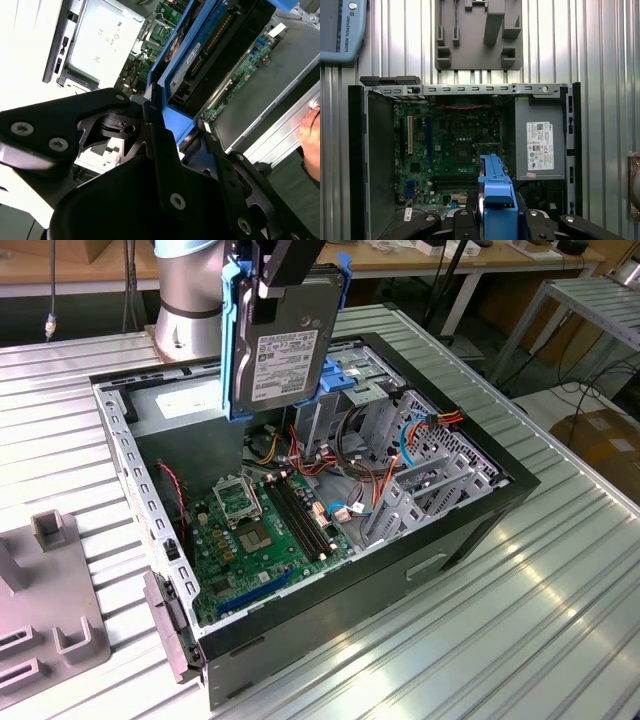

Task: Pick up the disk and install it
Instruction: 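Insert the disk into the insertion slot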

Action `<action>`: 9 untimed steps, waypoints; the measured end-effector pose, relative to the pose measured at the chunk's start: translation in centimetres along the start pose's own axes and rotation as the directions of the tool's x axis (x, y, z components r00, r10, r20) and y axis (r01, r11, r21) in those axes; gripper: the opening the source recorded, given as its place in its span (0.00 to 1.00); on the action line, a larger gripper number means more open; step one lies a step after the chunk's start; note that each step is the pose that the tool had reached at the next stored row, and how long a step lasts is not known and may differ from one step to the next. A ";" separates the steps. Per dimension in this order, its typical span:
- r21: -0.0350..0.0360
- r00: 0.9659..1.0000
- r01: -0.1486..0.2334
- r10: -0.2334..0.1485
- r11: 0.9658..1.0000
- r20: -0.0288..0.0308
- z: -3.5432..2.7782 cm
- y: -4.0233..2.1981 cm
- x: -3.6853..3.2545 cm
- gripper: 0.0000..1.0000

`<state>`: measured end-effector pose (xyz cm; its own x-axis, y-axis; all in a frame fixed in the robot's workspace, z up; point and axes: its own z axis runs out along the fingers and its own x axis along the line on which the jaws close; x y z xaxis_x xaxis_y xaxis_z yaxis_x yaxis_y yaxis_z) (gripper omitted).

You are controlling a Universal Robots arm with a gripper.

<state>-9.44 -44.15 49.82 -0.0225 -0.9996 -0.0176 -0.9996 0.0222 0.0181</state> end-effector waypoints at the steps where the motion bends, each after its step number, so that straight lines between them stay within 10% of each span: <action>1: 0.000 1.000 0.000 0.000 1.000 0.000 0.00 -0.02 0.00 0.37; 9: 0.000 1.000 0.000 0.000 1.000 0.000 -0.01 -0.12 0.42 0.37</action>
<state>-9.33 -44.58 49.82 -0.0225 -0.9996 -0.0176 -0.9996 0.0222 0.0181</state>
